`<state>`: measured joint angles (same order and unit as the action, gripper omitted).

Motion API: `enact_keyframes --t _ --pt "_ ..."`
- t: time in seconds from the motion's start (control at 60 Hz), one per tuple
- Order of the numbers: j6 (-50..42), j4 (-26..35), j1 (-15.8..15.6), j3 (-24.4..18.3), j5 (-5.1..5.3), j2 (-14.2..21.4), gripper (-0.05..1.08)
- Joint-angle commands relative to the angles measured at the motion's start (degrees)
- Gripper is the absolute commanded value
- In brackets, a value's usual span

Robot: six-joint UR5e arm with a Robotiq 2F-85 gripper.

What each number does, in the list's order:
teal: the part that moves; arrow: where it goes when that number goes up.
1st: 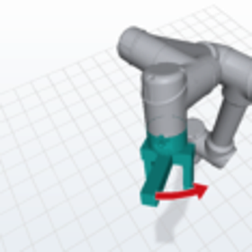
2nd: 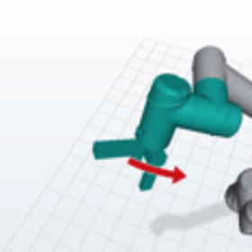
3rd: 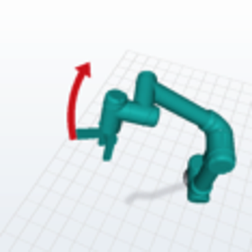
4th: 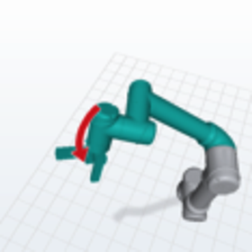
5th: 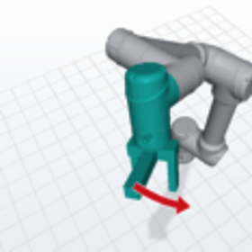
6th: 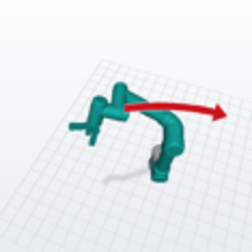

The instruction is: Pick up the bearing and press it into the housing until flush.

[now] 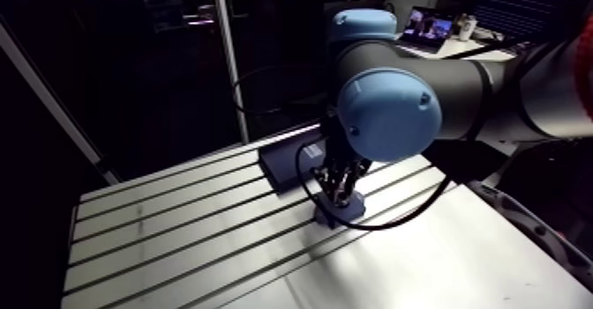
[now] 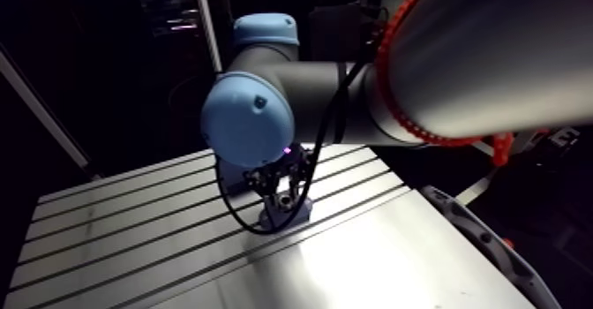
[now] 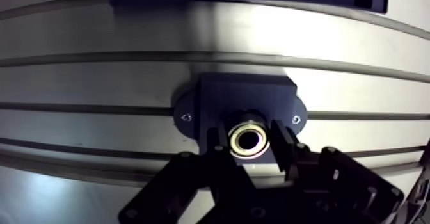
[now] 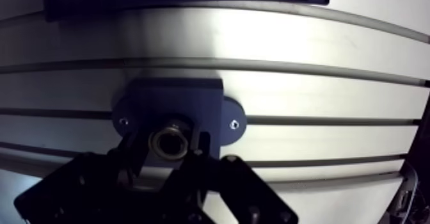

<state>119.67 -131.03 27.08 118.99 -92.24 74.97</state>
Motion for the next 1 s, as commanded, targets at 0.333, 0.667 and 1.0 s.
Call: enact_keyframes --t 0.333,0.667,1.0 --pt "0.1 -0.4 0.0 -0.1 0.00 -0.5 0.60" --pt "0.1 -0.4 0.0 0.0 0.00 -0.6 0.60" --pt "0.1 -0.8 0.0 0.0 0.00 -0.9 0.60"
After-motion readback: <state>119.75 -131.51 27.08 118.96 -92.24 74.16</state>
